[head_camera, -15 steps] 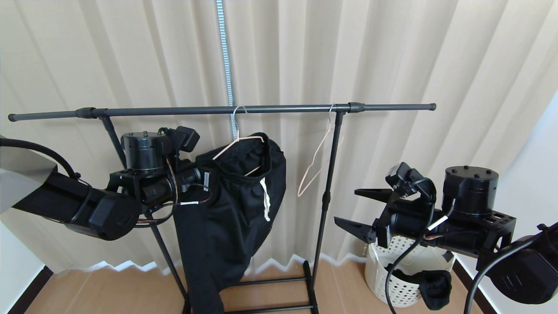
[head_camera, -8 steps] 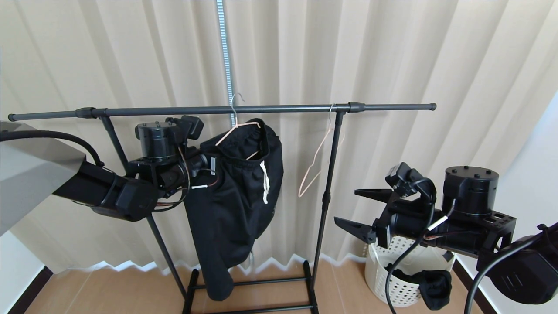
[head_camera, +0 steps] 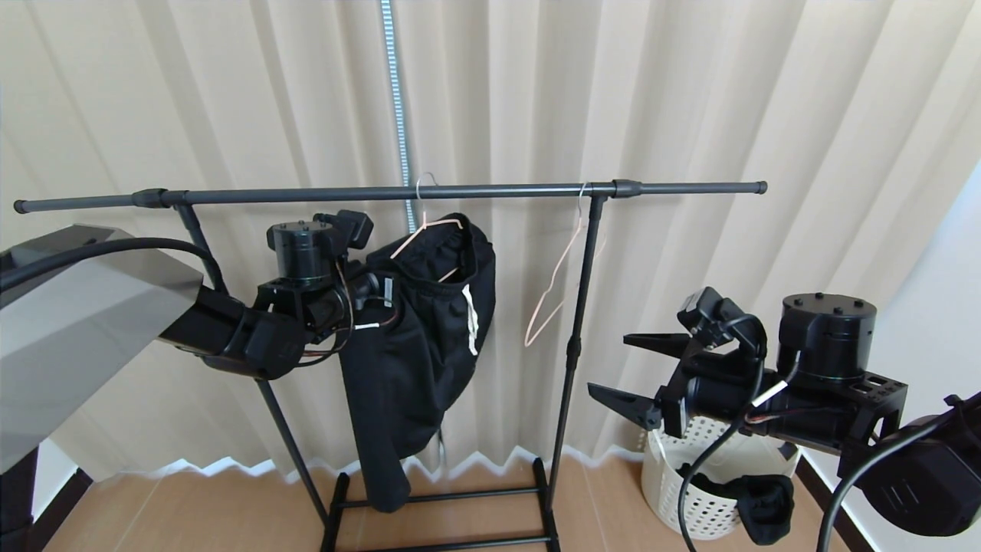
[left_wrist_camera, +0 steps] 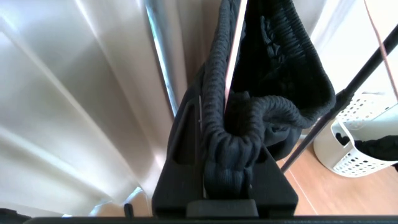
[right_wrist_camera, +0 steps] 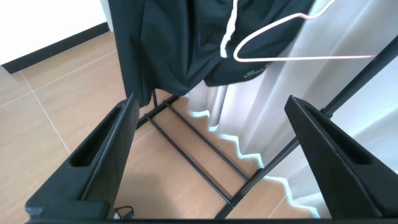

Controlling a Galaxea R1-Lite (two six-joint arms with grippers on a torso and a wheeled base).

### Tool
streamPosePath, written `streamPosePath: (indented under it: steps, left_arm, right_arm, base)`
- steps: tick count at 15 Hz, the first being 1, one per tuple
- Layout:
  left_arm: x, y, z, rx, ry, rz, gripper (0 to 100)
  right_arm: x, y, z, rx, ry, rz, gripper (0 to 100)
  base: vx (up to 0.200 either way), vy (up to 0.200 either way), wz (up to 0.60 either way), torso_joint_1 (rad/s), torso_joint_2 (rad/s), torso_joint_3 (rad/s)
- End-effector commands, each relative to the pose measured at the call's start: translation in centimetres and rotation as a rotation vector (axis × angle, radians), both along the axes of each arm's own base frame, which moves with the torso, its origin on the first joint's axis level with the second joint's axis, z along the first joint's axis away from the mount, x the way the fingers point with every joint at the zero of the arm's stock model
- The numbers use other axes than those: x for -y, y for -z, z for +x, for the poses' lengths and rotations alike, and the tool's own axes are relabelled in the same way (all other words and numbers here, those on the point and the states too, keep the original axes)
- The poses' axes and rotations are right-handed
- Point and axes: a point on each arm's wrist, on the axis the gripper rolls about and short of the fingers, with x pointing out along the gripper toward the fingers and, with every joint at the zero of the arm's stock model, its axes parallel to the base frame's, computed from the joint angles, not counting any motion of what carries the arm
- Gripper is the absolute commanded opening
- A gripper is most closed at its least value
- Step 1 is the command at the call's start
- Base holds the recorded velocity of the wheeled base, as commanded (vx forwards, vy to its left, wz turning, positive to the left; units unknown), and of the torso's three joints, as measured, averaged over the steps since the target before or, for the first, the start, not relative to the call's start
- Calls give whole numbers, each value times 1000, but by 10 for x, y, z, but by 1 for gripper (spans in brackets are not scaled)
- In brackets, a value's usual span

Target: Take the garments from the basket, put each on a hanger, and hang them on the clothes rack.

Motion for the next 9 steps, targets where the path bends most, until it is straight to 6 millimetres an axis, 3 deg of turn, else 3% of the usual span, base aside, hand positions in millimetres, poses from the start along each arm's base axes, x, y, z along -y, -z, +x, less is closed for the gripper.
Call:
streamPosePath:
  steps: [1,9]
  left_arm:
    - [1,9,6,-13,-1,4,0]
    - [1,21,11,-34,-4,3,0]
  right_arm:
    - [-1,3,2,-9,-1,-3,100]
    - [-2,8,5,2,1,1,100]
  base:
    - [0,0,0,0,0,0]
    - [0,0,0,0,0,0]
